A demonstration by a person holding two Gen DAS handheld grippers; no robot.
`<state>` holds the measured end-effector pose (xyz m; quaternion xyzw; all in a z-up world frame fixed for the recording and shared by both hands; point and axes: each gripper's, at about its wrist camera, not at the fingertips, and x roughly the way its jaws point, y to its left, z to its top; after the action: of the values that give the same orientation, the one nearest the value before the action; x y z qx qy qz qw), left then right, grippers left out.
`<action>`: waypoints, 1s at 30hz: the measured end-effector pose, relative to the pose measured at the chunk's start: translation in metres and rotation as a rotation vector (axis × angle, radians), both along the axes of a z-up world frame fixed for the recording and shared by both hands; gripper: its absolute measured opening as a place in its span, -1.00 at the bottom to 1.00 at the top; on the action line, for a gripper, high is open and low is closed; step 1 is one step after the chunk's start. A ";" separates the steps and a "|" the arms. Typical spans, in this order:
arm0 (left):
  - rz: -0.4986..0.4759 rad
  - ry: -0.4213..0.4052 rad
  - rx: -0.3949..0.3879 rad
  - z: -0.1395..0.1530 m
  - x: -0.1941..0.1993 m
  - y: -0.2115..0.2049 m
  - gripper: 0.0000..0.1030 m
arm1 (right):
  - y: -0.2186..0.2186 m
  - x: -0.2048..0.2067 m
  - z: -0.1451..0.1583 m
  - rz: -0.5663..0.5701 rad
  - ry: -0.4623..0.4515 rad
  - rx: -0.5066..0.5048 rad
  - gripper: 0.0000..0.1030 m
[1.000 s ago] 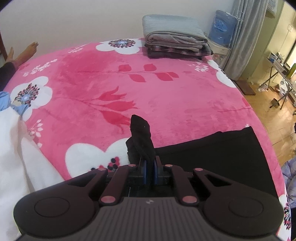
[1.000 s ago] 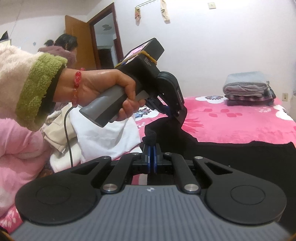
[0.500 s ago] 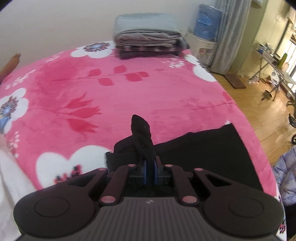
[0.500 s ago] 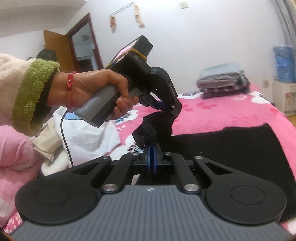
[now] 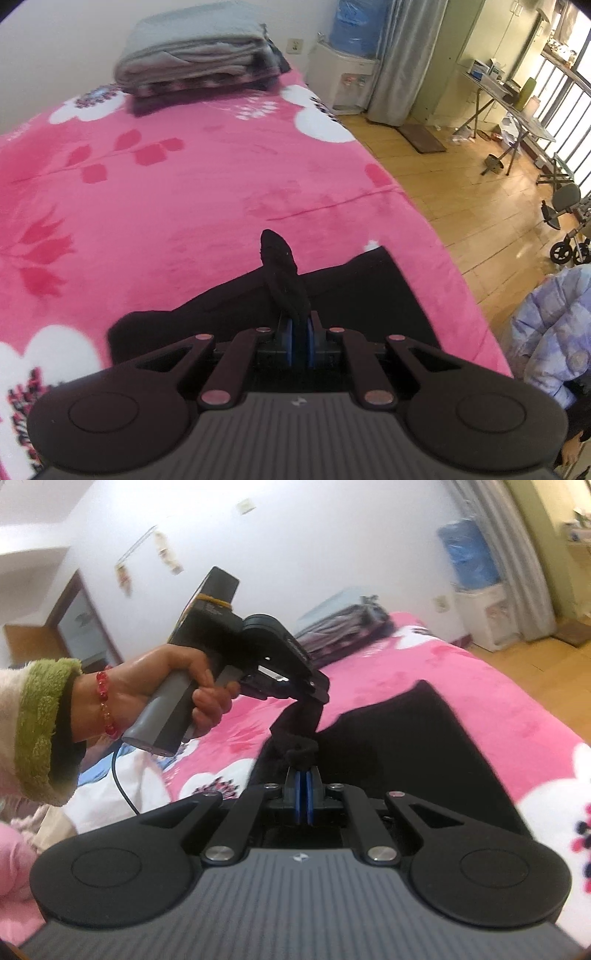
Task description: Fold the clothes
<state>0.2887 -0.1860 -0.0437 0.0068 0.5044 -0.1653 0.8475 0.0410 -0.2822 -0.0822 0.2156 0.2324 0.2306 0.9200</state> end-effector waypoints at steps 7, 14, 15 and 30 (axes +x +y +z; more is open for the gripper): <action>-0.034 0.021 -0.053 -0.015 0.017 -0.035 -0.84 | -0.034 0.005 -0.020 -0.122 0.073 0.047 -0.96; -0.080 0.034 -0.040 -0.032 0.023 -0.062 -0.84 | -0.056 0.006 -0.035 -0.188 0.123 0.057 -0.96; -0.087 0.038 -0.041 -0.035 0.024 -0.065 -0.82 | -0.058 0.006 -0.036 -0.194 0.127 0.060 -0.96; -0.007 -0.034 -0.327 0.011 0.018 0.006 0.07 | -0.078 0.008 -0.060 -0.237 0.242 0.180 -0.96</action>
<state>0.3068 -0.1799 -0.0326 -0.1267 0.4565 -0.2481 0.8450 0.0494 -0.3599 -0.1420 0.3492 0.2926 0.1128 0.8830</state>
